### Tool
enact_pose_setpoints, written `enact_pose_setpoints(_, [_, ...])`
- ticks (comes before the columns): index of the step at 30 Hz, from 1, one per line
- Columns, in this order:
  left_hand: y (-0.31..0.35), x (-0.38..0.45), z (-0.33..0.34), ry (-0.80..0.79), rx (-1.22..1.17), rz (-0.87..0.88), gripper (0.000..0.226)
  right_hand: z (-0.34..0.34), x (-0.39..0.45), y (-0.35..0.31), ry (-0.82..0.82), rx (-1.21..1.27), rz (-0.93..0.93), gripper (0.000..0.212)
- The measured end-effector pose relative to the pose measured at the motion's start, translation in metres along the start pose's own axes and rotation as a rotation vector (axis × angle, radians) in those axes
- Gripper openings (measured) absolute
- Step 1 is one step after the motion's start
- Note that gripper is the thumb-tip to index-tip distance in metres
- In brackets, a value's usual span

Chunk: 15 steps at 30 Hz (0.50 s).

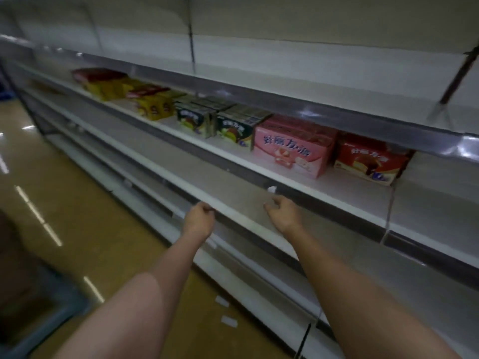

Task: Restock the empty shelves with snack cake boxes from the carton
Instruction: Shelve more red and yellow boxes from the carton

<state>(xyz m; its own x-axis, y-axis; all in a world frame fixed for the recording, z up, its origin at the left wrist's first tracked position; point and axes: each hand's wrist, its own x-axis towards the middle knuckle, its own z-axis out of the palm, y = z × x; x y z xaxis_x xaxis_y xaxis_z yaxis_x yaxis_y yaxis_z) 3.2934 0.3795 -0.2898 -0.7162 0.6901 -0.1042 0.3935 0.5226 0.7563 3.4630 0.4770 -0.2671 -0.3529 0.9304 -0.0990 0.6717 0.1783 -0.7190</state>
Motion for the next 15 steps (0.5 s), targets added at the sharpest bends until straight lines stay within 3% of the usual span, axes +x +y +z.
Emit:
enact_pose_setpoints(7, [-0.139,-0.008,-0.093,0.161,-0.089,-0.325,0.029,0.128,-0.034,-0.049,-0.344,-0.066,-0.044,0.057])
enact_pose_setpoints(15, [-0.285,-0.013,-0.210,0.251,-0.102,-0.591,0.032,0.285,-0.059,-0.158,-0.579,-0.130,-0.117,0.055])
